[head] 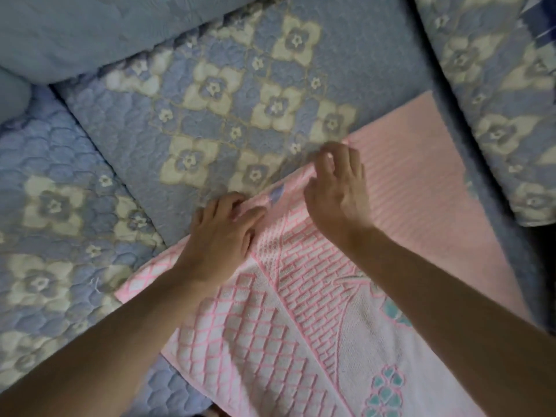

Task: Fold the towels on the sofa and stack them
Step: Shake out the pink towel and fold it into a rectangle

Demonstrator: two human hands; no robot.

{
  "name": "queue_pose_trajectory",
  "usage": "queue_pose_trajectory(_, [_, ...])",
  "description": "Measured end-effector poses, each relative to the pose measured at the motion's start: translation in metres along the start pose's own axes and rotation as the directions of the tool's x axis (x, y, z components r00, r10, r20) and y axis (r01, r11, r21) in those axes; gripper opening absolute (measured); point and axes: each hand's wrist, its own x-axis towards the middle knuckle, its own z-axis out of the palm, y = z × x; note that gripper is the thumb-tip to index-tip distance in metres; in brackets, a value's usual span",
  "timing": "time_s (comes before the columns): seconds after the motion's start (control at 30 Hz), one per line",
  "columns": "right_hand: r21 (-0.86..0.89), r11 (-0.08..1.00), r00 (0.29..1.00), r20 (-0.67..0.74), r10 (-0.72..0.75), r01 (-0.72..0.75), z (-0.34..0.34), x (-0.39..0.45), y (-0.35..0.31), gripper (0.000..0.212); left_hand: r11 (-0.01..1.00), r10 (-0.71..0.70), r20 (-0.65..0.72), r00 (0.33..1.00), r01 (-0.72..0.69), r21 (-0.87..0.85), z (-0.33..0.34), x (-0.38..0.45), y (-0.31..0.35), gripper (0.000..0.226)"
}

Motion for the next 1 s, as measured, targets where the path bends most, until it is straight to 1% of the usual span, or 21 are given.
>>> queue_pose_trajectory(0.07, [0.084,0.996,0.999,0.053,0.008,-0.013,0.006,-0.074,-0.005,0.039,0.996,-0.091,-0.004,0.996,0.091,0.010,-0.003,-0.002,-0.007,0.053])
queue_pose_trajectory(0.13, [-0.007,0.987,0.958,0.241,0.156,-0.159,0.013,-0.161,0.009,0.052,0.989,-0.148,0.018,0.989,0.148,0.002,-0.004,-0.005,-0.012,0.045])
queue_pose_trajectory(0.17, [-0.084,0.969,0.914,0.322,0.247,-0.233,0.014,-0.203,0.018,0.058,0.986,-0.167,0.055,0.984,0.164,0.040,-0.004,-0.006,-0.014,0.035])
queue_pose_trajectory(0.23, [-0.208,0.891,0.802,0.389,0.453,-0.403,0.008,-0.258,0.027,0.065,0.977,-0.205,0.156,0.966,0.192,0.094,-0.008,-0.003,-0.017,0.026])
queue_pose_trajectory(0.3, [-0.184,0.707,0.629,0.344,0.697,-0.683,-0.003,-0.255,0.013,0.068,0.984,-0.177,0.191,0.965,0.169,0.060,-0.013,0.000,-0.020,0.027])
queue_pose_trajectory(0.33, [-0.126,0.620,0.564,0.307,0.766,-0.774,-0.005,-0.236,-0.001,0.068,0.986,-0.165,0.187,0.968,0.162,0.034,-0.015,0.000,-0.024,0.029])
queue_pose_trajectory(0.37, [-0.046,0.604,0.574,0.263,0.776,-0.796,-0.005,-0.211,-0.019,0.068,0.986,-0.166,0.186,0.968,0.166,0.013,-0.018,0.000,-0.026,0.030])
queue_pose_trajectory(0.47, [0.194,0.802,0.825,0.127,0.550,-0.565,0.005,-0.133,-0.087,0.064,0.984,-0.178,0.187,0.966,0.176,0.027,-0.021,-0.006,-0.029,0.032])
queue_pose_trajectory(0.53, [0.305,0.853,0.906,0.128,0.403,-0.423,0.013,-0.112,-0.108,0.062,0.971,-0.219,0.180,0.959,0.197,0.134,-0.021,-0.008,-0.032,0.031])
queue_pose_trajectory(0.6, [0.281,0.881,0.924,0.142,0.354,-0.381,0.022,-0.147,-0.078,0.061,0.958,-0.223,0.100,0.970,0.199,0.208,-0.023,-0.010,-0.035,0.026])
queue_pose_trajectory(0.67, [0.119,0.869,0.872,0.177,0.457,-0.480,0.026,-0.230,-0.011,0.060,0.954,-0.185,0.058,0.981,0.165,0.252,-0.025,-0.010,-0.031,0.021])
queue_pose_trajectory(0.7, [0.001,0.818,0.802,0.198,0.563,-0.575,0.022,-0.278,0.027,0.062,0.947,-0.196,0.068,0.978,0.170,0.274,-0.025,-0.008,-0.027,0.020])
queue_pose_trajectory(0.73, [-0.102,0.716,0.687,0.216,0.694,-0.691,0.015,-0.324,0.065,0.065,0.936,-0.236,0.094,0.967,0.200,0.289,-0.024,-0.006,-0.023,0.021])
queue_pose_trajectory(0.77, [-0.173,0.542,0.505,0.216,0.835,-0.822,0.005,-0.361,0.096,0.069,0.923,-0.286,0.130,0.949,0.237,0.302,-0.021,-0.003,-0.019,0.022])
queue_pose_trajectory(0.8, [-0.204,0.316,0.277,0.197,0.940,-0.927,-0.003,-0.387,0.120,0.075,0.906,-0.344,0.154,0.926,0.283,0.315,-0.020,-0.002,-0.016,0.021])
queue_pose_trajectory(0.83, [-0.193,0.080,0.050,0.154,0.987,-0.978,-0.010,-0.401,0.136,0.081,0.881,-0.395,0.147,0.907,0.328,0.341,-0.019,-0.002,-0.014,0.018])
queue_pose_trajectory(0.87, [-0.183,-0.082,-0.108,0.135,0.985,-0.980,-0.013,-0.402,0.141,0.085,0.862,-0.422,0.113,0.899,0.360,0.356,-0.020,-0.003,-0.010,0.016])
queue_pose_trajectory(0.9, [-0.173,-0.107,-0.129,0.118,0.985,-0.979,-0.012,-0.395,0.135,0.082,0.868,-0.394,0.037,0.918,0.358,0.343,-0.020,-0.005,-0.004,0.025])
queue_pose_trajectory(0.93, [-0.150,-0.008,-0.023,0.101,0.995,-0.989,-0.011,-0.385,0.121,0.075,0.900,-0.295,-0.040,0.955,0.292,0.324,-0.018,-0.007,0.008,0.039])
queue_pose_trajectory(0.97, [-0.102,0.171,0.162,0.093,0.982,-0.980,-0.006,-0.368,0.100,0.066,0.943,-0.137,-0.096,0.986,0.160,0.291,-0.015,-0.009,0.029,0.048])
queue_pose_trajectory(1.0, [-0.033,0.362,0.357,0.106,0.928,-0.932,0.002,-0.347,0.075,0.064,0.967,0.053,-0.098,0.994,-0.027,0.252,-0.009,-0.009,0.055,0.052])
